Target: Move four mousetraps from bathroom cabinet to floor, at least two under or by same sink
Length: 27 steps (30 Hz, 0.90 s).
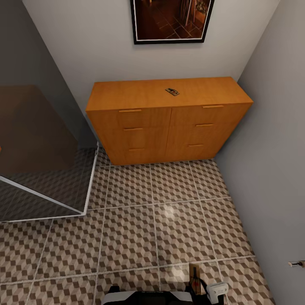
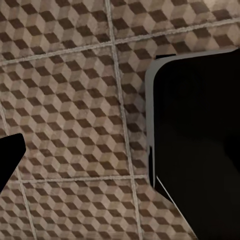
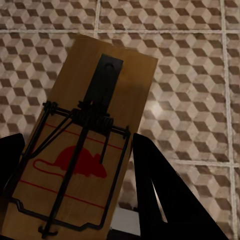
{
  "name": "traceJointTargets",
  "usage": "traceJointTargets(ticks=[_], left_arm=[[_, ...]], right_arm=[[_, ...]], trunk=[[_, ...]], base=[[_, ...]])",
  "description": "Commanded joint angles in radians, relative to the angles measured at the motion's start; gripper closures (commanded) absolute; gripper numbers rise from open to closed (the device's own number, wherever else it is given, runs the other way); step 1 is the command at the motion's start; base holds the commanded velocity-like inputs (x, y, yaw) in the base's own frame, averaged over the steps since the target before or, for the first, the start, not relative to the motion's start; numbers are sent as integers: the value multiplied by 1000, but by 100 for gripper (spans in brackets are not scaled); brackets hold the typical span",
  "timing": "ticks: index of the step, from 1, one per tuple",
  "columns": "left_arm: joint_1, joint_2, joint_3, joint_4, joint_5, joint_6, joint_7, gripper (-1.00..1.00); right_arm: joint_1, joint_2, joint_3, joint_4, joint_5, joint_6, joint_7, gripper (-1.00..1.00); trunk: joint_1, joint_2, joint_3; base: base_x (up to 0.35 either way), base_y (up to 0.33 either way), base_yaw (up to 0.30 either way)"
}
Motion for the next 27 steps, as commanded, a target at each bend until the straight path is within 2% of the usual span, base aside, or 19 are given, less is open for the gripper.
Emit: traceJointTargets(ticks=[1, 11, 20, 21, 27], left_arm=[[4, 0, -5, 4, -3, -11, 7, -100], [61, -1, -5, 4, -2, -67, 7, -100], [113, -1, -5, 4, -3, -118, 5, -100], [181, -1, -5, 4, -3, -241, 5, -100], [181, -1, -5, 4, -2, -241, 5, -100]], right_arm=[[-1, 0, 4, 1, -13, 3, 9, 100], [-1, 1, 4, 1, -13, 58, 8, 100], [-1, 1, 4, 1, -13, 60, 7, 100], [-1, 1, 4, 1, -13, 60, 7, 100], [-1, 1, 4, 1, -13, 60, 7, 100]], trunk=[[1, -1, -1], [1, -1, -1], [1, -1, -1], [1, -1, -1], [1, -1, -1]], base=[[0, 0, 0], [0, 0, 0], [0, 0, 0], [0, 0, 0], [0, 0, 0]])
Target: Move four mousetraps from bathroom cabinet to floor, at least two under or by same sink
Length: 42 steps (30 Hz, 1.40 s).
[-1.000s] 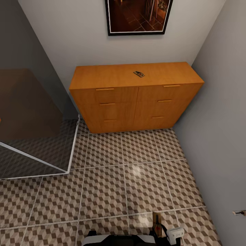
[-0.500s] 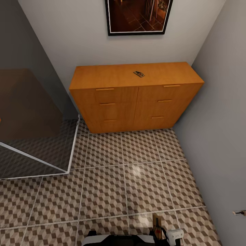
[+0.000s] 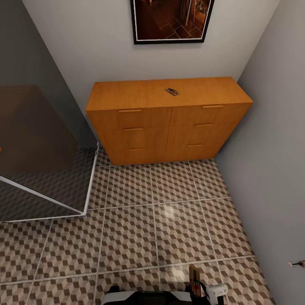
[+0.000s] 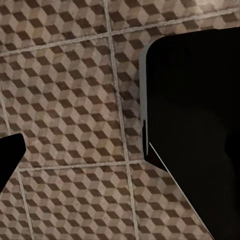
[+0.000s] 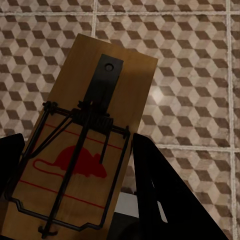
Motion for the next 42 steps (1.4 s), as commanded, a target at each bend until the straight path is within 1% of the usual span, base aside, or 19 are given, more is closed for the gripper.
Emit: traceJointTargets(ticks=[1, 15, 42], left_arm=[[-1, 0, -5, 4, -3, -5, 8, -100], [-1, -2, -5, 4, -3, -3, 8, -100], [-1, -2, -5, 4, -3, -3, 11, -100]], right_arm=[[0, 0, 4, 1, -13, -3, 8, 100], [0, 0, 4, 1, -13, -3, 8, 100], [0, 0, 4, 1, -13, -3, 8, 100]], trunk=[[0, -1, -1], [0, -1, -1], [0, -1, -1]], base=[[0, 0, 0], [15, -15, 0], [183, -178, 0]])
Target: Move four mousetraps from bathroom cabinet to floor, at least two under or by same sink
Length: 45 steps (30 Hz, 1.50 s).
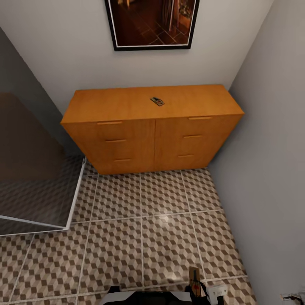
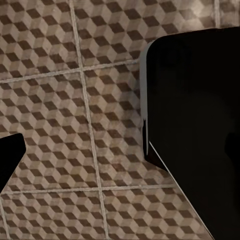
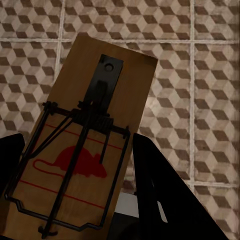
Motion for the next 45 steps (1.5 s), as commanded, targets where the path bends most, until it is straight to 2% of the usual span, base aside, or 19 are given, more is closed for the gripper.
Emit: traceJointTargets(ticks=[1, 17, 45], left_arm=[[-1, 0, -5, 4, -3, -5, 8, -100], [-1, 0, -5, 4, -3, -5, 5, -100], [-2, 0, -5, 4, -3, -5, 7, -100]], right_arm=[[0, 0, 4, 1, -12, -3, 9, 100], [0, 0, 4, 1, -12, -3, 8, 100], [0, 0, 4, 1, -12, -3, 8, 100]], trunk=[[1, -1, -1], [1, -1, -1], [1, -1, -1]], base=[[190, -186, 0], [163, -178, 32], [7, -11, 138]])
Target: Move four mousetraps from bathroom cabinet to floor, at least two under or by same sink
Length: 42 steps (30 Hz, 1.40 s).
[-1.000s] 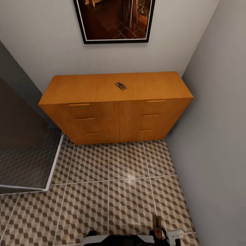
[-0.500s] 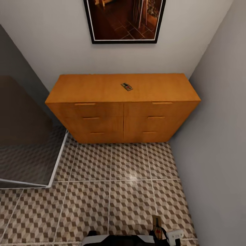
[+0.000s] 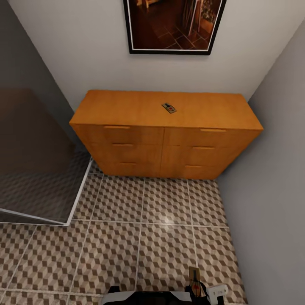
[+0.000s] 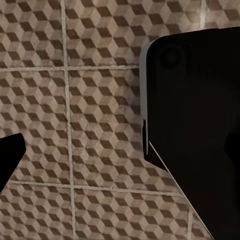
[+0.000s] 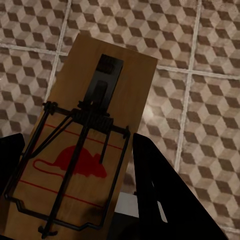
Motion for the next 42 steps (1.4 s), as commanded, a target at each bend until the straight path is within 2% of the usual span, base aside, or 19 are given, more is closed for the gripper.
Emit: traceJointTargets(ticks=[1, 28, 42], left_arm=[[-2, 0, -5, 4, -3, -5, 8, -100], [-1, 0, -5, 4, -3, -5, 8, -100], [-2, 0, -5, 4, -3, -5, 9, -100]], right_arm=[[0, 0, 4, 1, -12, -3, 9, 100], [0, 1, 4, 1, -13, -3, 9, 100], [0, 0, 4, 0, -13, -3, 9, 100]], trunk=[[0, -1, -1], [0, -1, -1], [0, -1, -1]], base=[[0, -65, 168], [1, -140, 169], [93, -119, 129]])
